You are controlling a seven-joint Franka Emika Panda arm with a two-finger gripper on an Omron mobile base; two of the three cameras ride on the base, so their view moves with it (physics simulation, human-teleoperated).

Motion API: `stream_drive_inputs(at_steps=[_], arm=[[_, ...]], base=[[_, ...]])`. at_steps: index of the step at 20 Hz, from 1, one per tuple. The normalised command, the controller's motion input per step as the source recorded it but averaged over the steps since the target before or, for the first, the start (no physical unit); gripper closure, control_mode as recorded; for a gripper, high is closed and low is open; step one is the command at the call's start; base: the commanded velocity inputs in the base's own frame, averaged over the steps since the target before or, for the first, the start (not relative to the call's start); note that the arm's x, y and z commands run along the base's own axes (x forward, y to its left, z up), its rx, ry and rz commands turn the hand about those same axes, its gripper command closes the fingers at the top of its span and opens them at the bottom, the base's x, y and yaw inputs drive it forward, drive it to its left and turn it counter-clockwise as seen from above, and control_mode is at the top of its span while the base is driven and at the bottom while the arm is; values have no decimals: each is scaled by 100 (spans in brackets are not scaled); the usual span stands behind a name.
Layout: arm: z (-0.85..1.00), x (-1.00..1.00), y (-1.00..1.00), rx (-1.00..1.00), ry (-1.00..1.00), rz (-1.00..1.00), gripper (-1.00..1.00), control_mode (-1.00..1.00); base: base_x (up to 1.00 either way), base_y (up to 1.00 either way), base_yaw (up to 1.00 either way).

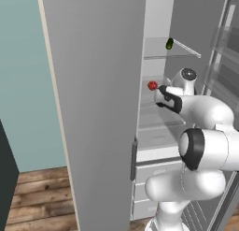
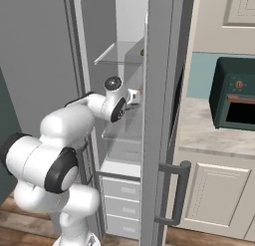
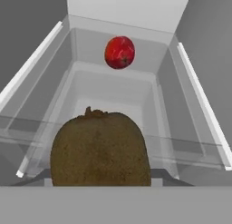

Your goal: Place the kiwi in the correct fridge rack based on whether it is a fruit or vegetable. Finally, close the fridge door.

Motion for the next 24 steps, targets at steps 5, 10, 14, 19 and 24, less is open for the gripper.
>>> stream_drive_inputs(at_steps=[5,10,14,19,24], arm=[[0,43,-15,4,0,0,100,-100],[-2,50,0,3,1,0,100,-100],[-24,46,0,0,0,0,100,-100],[-39,31,0,0,0,0,100,-100],[-17,29,0,0,0,0,100,-100]], base=[[0,0,0],[0,0,0],[0,0,0],[0,0,0],[0,0,0]])
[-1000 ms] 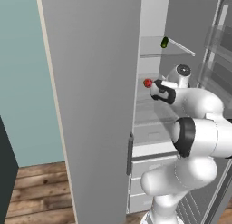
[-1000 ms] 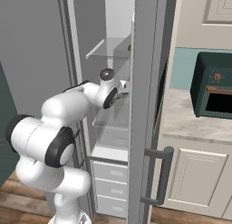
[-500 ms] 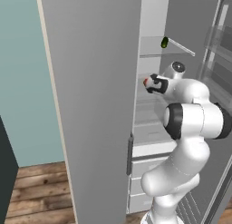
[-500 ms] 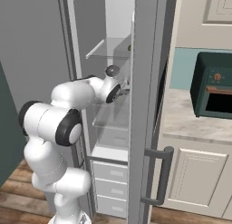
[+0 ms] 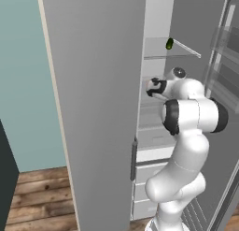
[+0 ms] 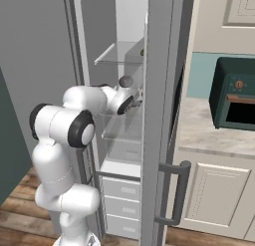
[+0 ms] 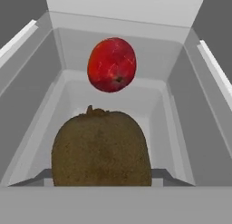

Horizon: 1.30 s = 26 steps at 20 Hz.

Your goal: Place the kiwi in the correct fridge rack based on whether it is a fruit or vegetable. Finally, close the fridge door.

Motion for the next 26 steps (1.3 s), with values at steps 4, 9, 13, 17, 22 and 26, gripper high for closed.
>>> stream_drive_inputs(at_steps=[4,9,13,17,22,26], arm=[[-22,31,0,0,0,0,100,-100],[-22,32,0,0,0,0,100,-100],[-12,26,0,3,0,0,-100,-100],[-10,20,0,4,0,0,-100,-100],[-1,-2,0,1,0,0,-100,-100],[4,-48,8,0,-2,0,-100,-100]], base=[[0,0,0],[0,0,0],[0,0,0],[0,0,0],[0,0,0],[0,0,0]])
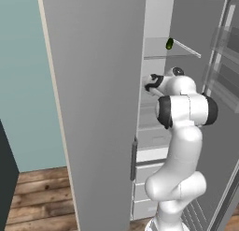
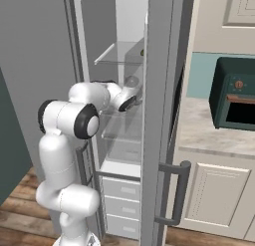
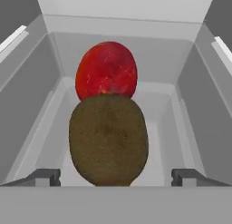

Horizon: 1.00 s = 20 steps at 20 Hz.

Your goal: Place the kiwi in the correct fridge rack based on whether it is a fruit or vegetable. Finally, close the fridge door.

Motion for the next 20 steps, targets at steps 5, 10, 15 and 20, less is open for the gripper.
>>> stream_drive_inputs(at_steps=[5,10,15,20], arm=[[22,-74,26,0,-4,-1,-100,-100],[31,-36,33,-1,-2,-8,-100,-100],[30,-74,7,0,0,-14,-100,-100],[49,-100,7,0,0,-16,-100,-100]], base=[[0,0,0],[0,0,0],[0,0,0],[0,0,0]])
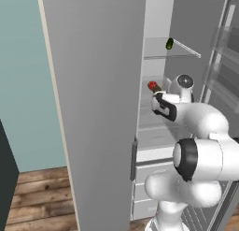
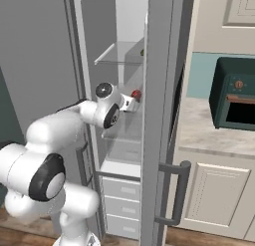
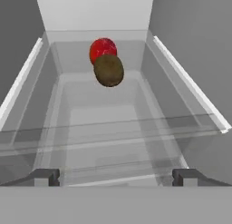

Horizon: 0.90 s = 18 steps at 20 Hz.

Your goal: Place the kiwi in the correct fridge rack based on whether it is a fruit or vegetable. Finally, close the fridge door.

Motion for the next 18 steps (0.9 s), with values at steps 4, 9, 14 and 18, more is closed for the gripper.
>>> stream_drive_inputs(at_steps=[4,9,14,18], arm=[[47,-100,32,3,0,-10,-100,-100],[24,-100,54,2,0,-3,-100,-100],[2,-95,68,1,0,0,-100,-100],[0,-94,45,0,0,0,-100,-100]], base=[[0,0,0],[0,0,0],[0,0,0],[0,0,0]])
